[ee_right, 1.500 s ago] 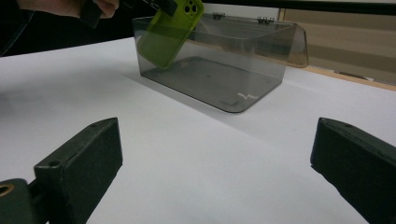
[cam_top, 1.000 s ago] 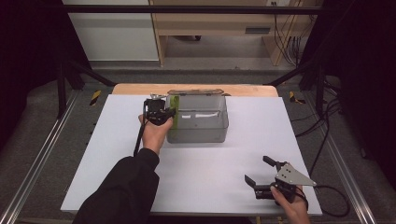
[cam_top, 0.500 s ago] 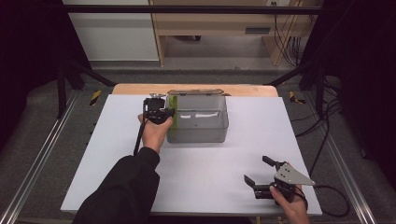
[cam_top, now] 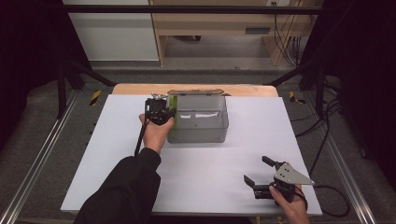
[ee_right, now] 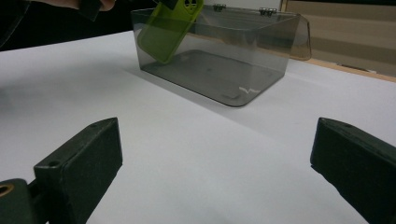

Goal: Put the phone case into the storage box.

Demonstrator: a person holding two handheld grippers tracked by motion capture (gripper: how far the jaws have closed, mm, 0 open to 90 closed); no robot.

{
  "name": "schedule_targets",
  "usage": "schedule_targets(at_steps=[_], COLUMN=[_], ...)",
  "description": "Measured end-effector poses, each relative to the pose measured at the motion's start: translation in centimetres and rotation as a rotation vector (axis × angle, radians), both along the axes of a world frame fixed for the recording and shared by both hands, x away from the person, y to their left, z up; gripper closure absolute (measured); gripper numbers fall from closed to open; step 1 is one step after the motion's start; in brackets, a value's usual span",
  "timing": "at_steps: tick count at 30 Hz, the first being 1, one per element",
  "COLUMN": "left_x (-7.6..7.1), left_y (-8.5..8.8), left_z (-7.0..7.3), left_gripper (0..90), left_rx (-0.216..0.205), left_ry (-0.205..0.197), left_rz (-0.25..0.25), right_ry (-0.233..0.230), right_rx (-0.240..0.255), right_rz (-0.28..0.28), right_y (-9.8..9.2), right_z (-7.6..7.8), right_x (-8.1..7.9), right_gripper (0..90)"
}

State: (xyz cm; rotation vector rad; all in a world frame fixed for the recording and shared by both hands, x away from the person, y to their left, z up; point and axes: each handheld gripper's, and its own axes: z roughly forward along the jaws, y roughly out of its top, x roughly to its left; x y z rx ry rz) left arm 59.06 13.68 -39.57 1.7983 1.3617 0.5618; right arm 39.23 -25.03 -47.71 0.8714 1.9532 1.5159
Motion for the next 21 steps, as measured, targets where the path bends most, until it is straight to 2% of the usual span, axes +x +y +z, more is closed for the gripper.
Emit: schedule_targets(at_steps=[11,21], left_x=[0.15,0.28], left_y=[-0.14,-0.41], left_z=[-0.16,-0.48], left_gripper=[75.2,71.8], left_rx=[0.0,0.024], left_ry=[-0.004,-0.018], left_rz=[0.006,-0.003], right_ry=[0.001,0.005], right_rx=[-0.008,-0.009], right_rz=[0.002,0.004], right_y=[0.08,0.11], right_z=[-0.05,-0.07], right_x=[0.05,0.06], right_gripper=[2.4,2.4])
